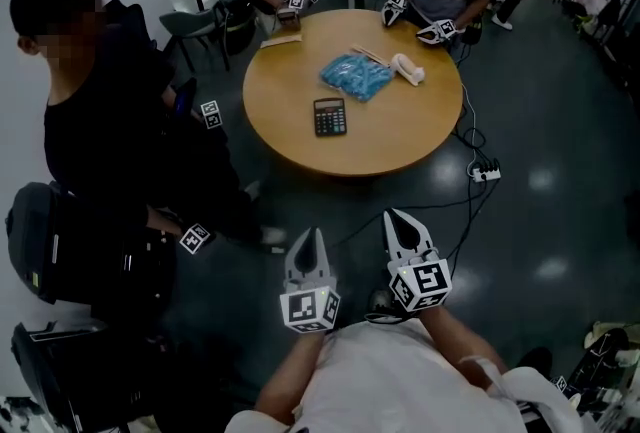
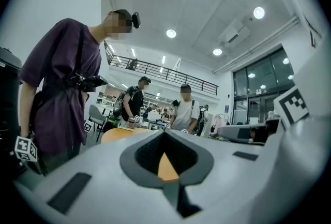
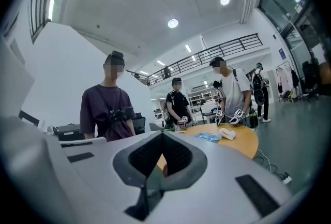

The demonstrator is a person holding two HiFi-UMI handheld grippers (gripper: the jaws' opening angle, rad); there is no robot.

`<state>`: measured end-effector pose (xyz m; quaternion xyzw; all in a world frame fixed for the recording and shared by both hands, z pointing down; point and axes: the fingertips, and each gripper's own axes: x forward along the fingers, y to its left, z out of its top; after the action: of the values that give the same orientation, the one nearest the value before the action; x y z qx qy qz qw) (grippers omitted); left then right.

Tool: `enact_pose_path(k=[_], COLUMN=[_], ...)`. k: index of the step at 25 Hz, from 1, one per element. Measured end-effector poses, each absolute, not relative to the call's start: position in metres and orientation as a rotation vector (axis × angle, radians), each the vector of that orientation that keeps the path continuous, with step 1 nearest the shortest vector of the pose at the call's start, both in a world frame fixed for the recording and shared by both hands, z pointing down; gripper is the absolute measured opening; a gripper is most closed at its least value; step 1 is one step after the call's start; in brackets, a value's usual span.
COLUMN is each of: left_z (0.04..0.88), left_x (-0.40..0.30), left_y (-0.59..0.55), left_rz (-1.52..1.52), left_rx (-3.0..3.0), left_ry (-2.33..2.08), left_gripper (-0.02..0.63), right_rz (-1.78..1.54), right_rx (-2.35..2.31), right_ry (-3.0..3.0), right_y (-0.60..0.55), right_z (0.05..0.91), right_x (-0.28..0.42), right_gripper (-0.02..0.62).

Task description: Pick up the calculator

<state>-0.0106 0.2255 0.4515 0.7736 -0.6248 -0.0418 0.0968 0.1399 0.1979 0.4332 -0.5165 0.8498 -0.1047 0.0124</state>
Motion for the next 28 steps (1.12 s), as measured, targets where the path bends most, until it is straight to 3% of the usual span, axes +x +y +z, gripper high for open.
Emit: enact_pose_path(k=[14, 28], left_z=[0.46, 0.467], left_x=[-0.005, -0.045], left_y=[0.193, 0.0], left_rz=[-0.146, -0.177], left_rx=[2.208, 2.33], left_ry=[-1.921, -1.731], left_gripper=[0.006, 0.005], right_rz=[-0.387, -0.447], right_rx=[-1.541, -1.598], right_ry=[2.701, 2.724], right_y=[0.157, -0.01], right_z=[0.452, 0.494], right_x=[0.164, 0.103], right_gripper=[0.014, 0.014])
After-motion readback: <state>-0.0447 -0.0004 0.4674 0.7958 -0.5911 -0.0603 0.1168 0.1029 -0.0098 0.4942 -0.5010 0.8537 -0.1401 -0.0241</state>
